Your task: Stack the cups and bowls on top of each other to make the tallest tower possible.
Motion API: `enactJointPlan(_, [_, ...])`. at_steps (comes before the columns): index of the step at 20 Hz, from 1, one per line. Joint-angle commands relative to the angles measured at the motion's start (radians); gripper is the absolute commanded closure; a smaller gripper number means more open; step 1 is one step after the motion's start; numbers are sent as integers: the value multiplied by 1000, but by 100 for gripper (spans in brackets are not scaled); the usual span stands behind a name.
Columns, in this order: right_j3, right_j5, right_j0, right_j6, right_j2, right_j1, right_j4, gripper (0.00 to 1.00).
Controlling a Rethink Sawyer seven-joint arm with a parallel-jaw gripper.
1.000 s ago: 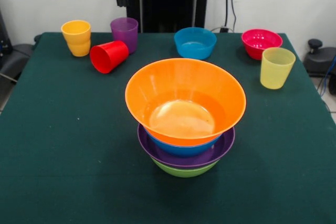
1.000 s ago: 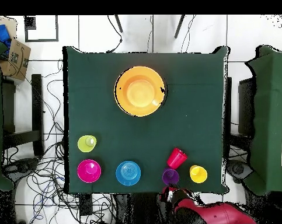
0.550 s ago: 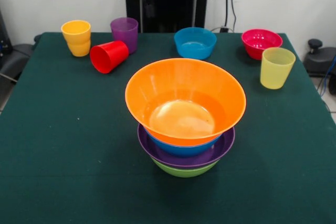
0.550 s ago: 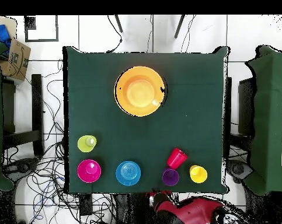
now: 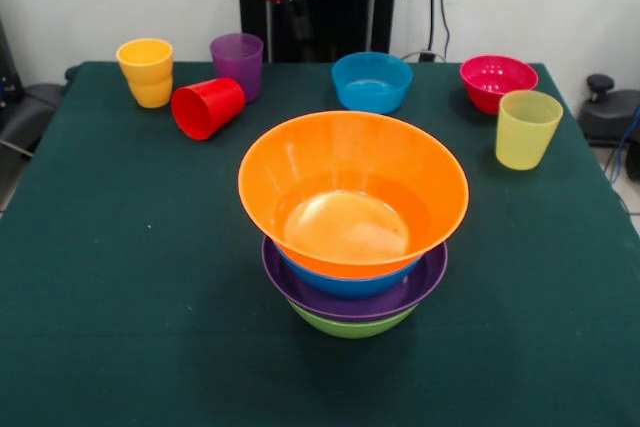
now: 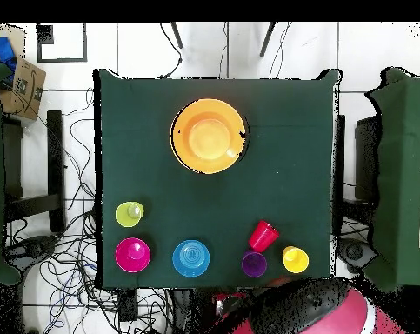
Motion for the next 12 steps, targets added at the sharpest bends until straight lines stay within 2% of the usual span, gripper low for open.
enactJointPlan(1, [-164,39,-17,30,1,58,-30,100])
enactJointPlan(7, [-116,166,-96,64,106,-43,-105,100])
enactJointPlan(12, [-77,257,-168,53,193,-104,-127,100])
